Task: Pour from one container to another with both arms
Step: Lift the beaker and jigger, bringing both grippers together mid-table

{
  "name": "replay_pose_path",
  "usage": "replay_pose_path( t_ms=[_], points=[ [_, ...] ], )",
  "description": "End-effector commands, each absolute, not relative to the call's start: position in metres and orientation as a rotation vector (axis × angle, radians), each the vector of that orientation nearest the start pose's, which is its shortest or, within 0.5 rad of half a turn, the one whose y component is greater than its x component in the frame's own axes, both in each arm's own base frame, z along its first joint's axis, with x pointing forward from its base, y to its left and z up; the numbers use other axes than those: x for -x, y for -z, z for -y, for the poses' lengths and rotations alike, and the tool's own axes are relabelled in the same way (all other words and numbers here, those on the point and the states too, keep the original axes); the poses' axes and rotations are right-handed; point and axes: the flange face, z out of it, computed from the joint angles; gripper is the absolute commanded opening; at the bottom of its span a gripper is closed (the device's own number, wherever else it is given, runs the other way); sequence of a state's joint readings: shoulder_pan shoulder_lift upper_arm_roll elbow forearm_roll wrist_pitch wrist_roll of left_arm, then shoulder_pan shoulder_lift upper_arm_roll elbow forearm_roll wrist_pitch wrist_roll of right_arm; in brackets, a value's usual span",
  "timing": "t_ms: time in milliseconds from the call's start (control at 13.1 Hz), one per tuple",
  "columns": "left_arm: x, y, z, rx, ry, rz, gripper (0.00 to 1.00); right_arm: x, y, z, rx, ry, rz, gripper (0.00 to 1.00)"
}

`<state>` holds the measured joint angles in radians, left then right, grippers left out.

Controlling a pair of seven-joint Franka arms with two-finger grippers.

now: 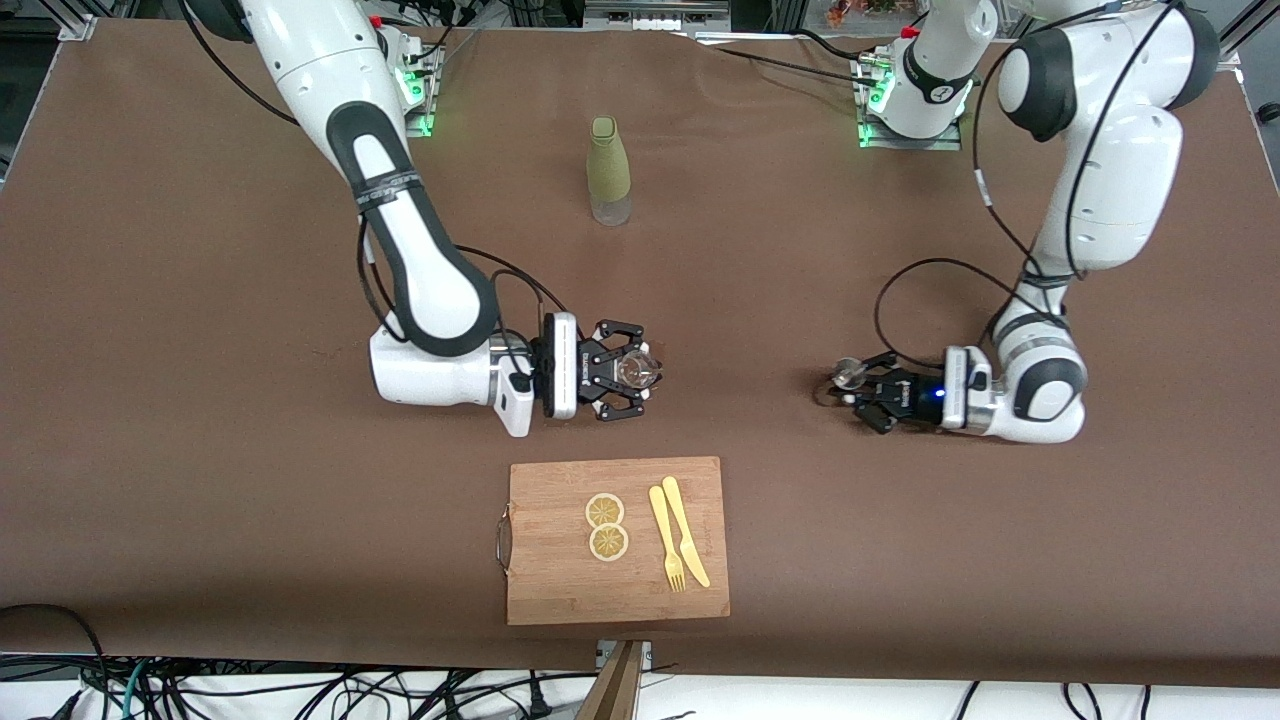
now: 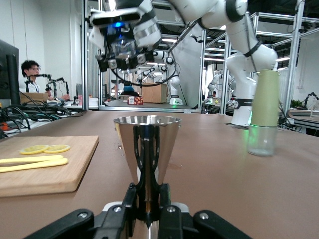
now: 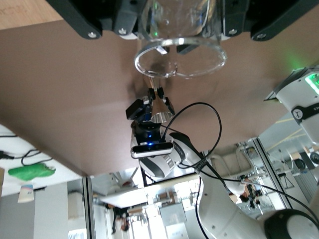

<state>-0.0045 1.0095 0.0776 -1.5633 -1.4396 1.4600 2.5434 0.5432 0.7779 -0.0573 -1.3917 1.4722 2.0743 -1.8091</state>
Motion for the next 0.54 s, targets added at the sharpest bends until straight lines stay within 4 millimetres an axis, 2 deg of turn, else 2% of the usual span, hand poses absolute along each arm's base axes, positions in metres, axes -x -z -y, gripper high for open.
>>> replay_pose_path(
  t_ms=[0, 306, 460],
  points=[
    [-0.626, -0.081, 0.135, -1.214, -1.051, 1.234, 0.00, -0.636, -0.288, -0.413, 1.607, 0.721, 1.375, 0.00],
    [-0.623, -0.079, 0.204, -1.264, -1.054, 1.205, 0.00, -0.624, -0.287, -0.433, 1.617, 0.687, 1.447, 0.00],
    [-0.618, -0.079, 0.230, -1.268, -1.047, 1.207, 0.00, -0.617, -0.286, -0.441, 1.633, 0.649, 1.473, 0.00]
  ],
)
